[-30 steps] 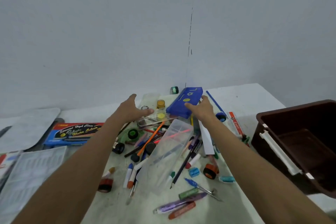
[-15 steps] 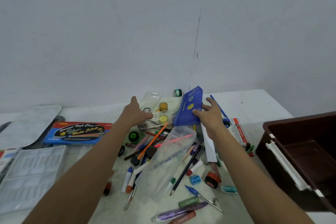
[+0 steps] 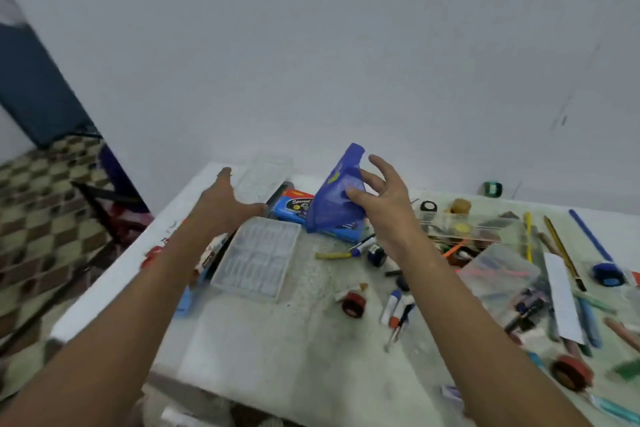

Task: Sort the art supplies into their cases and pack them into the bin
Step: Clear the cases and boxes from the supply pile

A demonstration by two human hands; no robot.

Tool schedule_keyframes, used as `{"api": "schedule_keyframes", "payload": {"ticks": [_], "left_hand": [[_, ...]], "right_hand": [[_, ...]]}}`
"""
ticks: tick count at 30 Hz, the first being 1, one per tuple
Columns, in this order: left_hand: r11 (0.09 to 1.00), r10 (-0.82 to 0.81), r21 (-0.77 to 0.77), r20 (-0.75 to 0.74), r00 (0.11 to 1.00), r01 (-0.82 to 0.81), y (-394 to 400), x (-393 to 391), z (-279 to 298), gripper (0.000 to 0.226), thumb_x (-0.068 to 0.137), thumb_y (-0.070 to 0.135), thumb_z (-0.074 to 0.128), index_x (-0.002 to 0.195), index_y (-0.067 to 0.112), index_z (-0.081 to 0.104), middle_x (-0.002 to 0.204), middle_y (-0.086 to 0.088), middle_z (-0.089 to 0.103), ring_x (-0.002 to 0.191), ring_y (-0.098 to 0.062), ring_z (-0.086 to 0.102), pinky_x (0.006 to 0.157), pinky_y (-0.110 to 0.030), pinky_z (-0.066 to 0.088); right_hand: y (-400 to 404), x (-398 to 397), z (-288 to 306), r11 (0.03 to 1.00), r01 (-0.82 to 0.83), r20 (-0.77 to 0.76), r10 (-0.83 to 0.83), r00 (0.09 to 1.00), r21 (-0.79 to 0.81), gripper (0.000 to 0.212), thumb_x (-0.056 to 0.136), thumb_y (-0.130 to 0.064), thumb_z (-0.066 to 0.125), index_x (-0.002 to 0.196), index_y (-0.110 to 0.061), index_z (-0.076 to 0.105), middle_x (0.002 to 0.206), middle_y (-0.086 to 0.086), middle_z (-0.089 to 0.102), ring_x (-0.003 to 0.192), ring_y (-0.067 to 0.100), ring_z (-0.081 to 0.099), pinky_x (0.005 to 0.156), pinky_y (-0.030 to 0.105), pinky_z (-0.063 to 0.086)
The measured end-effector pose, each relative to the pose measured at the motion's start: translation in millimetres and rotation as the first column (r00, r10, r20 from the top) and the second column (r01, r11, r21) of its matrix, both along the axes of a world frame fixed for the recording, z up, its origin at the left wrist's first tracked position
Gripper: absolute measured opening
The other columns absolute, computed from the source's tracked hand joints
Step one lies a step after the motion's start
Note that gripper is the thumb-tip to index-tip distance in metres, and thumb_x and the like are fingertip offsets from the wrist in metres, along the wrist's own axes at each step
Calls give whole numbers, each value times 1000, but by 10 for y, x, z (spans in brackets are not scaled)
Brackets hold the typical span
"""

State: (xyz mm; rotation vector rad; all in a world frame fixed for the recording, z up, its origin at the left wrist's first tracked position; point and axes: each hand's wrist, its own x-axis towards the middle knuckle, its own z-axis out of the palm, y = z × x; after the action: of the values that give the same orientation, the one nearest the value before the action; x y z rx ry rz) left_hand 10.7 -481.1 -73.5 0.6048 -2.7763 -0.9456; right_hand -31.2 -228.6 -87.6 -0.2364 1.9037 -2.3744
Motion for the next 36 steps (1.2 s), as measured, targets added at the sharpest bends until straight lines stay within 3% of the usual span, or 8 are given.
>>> {"api": "schedule_keyframes", "payload": {"ticks": [2,6,8,12,23,28,32,36], "left_hand": [[998,64,-17,19,998,-63,-307,115,29,102,71,40,79,149,15,18,140,-12,47,119,-31,51,74,-31,45],[994,107,-27,36,994,-106,-650,215,-82,96,74,41,77,146,12,20,133,-13,50,117,-32,52,83,-34,44],[993,116,-25,60,991,-115,-697,234,-214,93,75,42,76,143,11,22,123,-7,53,112,-30,56,80,-32,47],[992,110,-78,151,982,-99,-738,225,-504,95,69,44,74,141,13,21,131,-15,50,116,-35,50,95,-46,45],[974,118,-208,128,985,-90,-880,-15,-614,90,72,51,70,140,13,24,131,-13,49,121,-36,47,98,-47,40],[970,92,-238,201,975,-43,-883,-38,-736,87,71,55,69,136,17,26,125,-12,52,116,-36,47,95,-47,37],[969,100,-242,194,976,-51,-877,-50,-757,92,68,62,69,135,18,26,126,-13,51,117,-37,47,96,-50,38],[967,65,-254,100,993,-38,-718,-97,-630,100,62,68,67,141,23,24,129,-14,48,119,-37,46,97,-54,39]], "right_hand": [[-371,12,12,996,-65,11,66,998,-60,61,86,4,63,137,-20,40,124,5,61,103,24,63,83,40,53],[-909,-19,-230,994,-79,100,87,991,-76,61,86,5,61,138,-18,38,119,5,62,101,21,62,76,28,53],[-1064,-54,-459,999,-33,187,39,982,-31,63,86,5,61,140,-15,35,125,11,59,105,24,61,75,29,52],[-1116,-115,-797,985,71,282,-113,953,154,66,85,5,60,143,-13,34,124,11,56,100,22,59,60,23,49],[-752,-621,-643,875,141,88,-204,975,463,60,89,-1,54,144,-13,32,129,13,54,95,20,52,68,25,43],[-542,-726,-778,678,93,18,-155,988,729,62,87,-13,59,143,-14,31,130,13,55,111,29,54,99,46,43],[-501,-660,-819,668,114,-36,-130,991,736,61,90,-18,59,143,-13,31,132,14,53,115,31,53,96,49,46],[-385,-491,-747,750,160,-86,-137,987,642,61,89,-17,61,143,-14,32,126,11,54,108,25,58,83,37,54]]}}
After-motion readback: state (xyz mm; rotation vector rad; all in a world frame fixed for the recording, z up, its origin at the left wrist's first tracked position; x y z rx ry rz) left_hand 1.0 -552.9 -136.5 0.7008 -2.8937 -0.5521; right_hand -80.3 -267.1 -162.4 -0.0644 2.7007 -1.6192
